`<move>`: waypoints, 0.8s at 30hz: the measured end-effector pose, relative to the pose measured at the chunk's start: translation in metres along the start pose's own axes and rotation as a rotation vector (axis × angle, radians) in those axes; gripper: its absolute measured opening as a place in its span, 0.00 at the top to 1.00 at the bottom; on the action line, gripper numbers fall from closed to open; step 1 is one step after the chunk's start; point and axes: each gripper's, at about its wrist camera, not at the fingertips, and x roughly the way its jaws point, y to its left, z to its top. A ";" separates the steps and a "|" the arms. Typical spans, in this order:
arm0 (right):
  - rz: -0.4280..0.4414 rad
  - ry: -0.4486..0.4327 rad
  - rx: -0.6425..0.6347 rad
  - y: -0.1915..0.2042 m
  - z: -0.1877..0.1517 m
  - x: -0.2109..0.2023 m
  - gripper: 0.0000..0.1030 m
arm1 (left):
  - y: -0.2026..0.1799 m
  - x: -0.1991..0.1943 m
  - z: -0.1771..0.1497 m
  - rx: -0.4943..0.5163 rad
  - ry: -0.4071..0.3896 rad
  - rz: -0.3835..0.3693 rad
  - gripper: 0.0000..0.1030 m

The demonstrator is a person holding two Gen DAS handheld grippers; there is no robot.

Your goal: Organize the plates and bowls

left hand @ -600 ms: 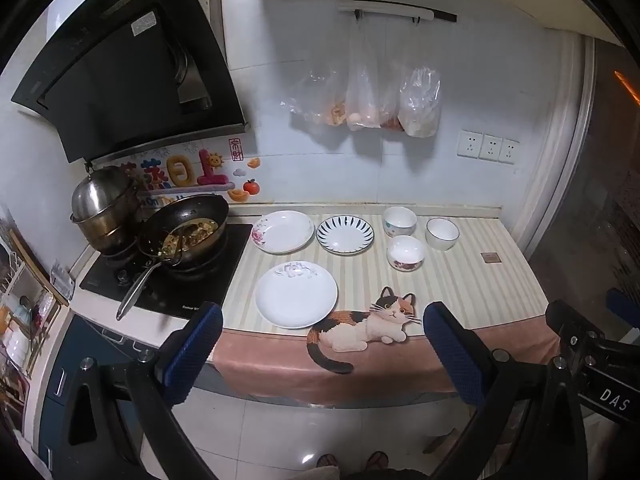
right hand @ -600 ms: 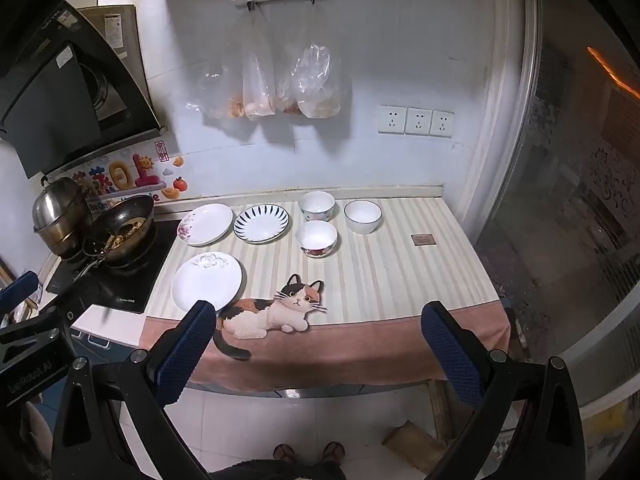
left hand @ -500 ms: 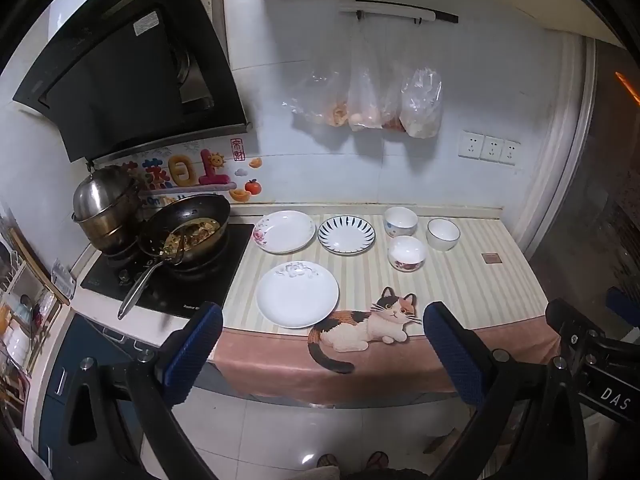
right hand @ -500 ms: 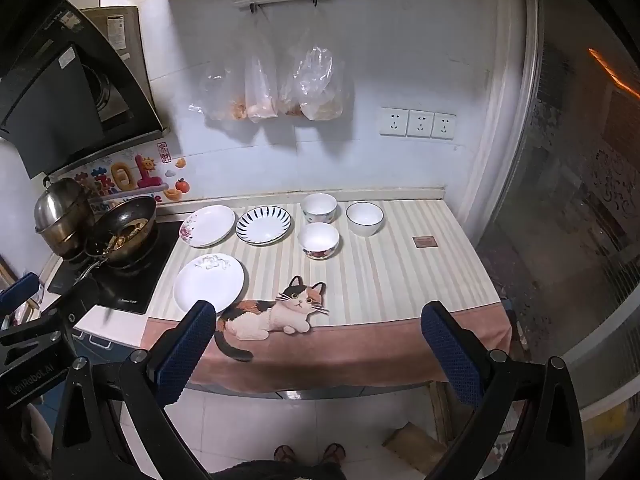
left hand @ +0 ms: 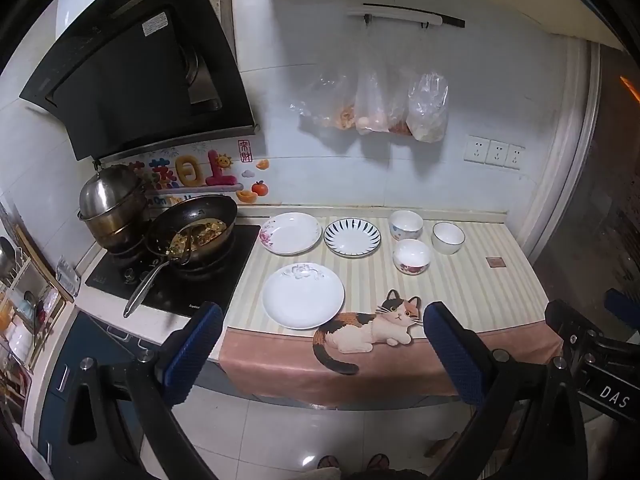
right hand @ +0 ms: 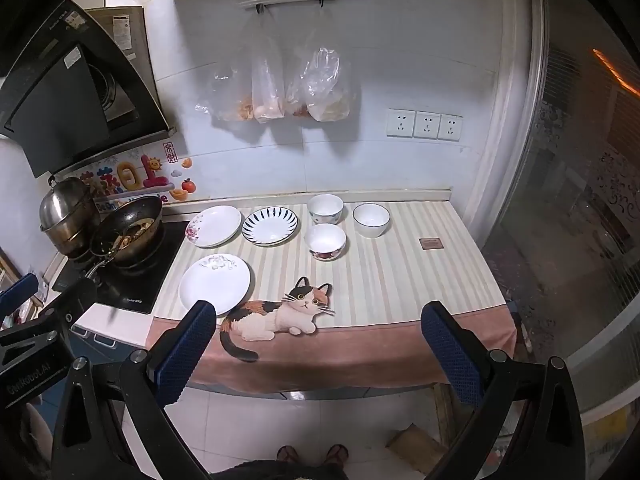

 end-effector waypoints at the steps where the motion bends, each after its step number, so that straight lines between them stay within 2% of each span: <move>1: 0.002 0.001 0.000 0.000 0.000 0.000 0.00 | -0.001 0.000 0.001 0.000 0.001 0.001 0.00; 24: -0.001 0.002 0.003 -0.004 -0.003 0.010 0.00 | -0.009 0.006 -0.003 0.000 0.009 -0.003 0.00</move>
